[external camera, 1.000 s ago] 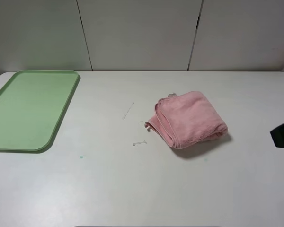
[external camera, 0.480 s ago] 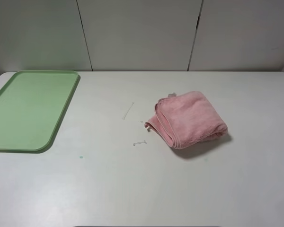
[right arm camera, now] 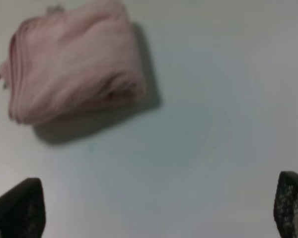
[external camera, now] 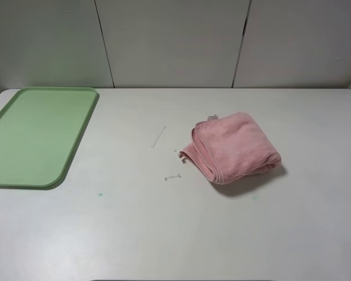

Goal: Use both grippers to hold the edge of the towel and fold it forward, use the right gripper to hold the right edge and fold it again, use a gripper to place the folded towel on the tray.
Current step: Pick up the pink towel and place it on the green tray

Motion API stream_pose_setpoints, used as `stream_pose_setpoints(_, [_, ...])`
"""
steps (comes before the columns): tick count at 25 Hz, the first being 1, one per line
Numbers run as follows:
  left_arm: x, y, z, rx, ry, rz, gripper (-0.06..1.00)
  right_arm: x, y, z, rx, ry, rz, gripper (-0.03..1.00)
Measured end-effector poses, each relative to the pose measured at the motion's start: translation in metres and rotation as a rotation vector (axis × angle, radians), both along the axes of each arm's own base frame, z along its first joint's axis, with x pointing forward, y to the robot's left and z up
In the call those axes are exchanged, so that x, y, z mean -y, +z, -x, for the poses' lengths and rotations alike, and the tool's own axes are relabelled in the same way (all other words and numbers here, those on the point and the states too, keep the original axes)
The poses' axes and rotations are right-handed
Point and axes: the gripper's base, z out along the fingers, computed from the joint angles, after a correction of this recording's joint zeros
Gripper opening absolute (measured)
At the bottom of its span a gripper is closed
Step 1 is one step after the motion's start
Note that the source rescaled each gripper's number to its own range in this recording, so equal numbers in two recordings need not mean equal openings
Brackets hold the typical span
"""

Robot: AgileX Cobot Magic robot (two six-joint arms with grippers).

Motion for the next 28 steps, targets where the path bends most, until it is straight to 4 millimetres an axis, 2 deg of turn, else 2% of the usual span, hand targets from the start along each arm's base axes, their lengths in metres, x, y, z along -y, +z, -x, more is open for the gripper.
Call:
stream_pose_setpoints(5, [0.0000, 0.0000, 0.0000, 0.000, 0.000, 0.000, 1.00, 0.0010, 0.0032, 0.0086, 0.146, -0.058, 0.037, 1.00])
stream_pose_setpoints(9, [0.0000, 0.0000, 0.0000, 0.000, 0.000, 0.000, 1.00, 0.0007, -0.0049, 0.0056, 0.120, -0.069, 0.044, 1.00])
stream_pose_setpoints(28, [0.0000, 0.0000, 0.0000, 0.000, 0.000, 0.000, 1.00, 0.0002, -0.0051, 0.0056, 0.120, -0.067, 0.039, 1.00])
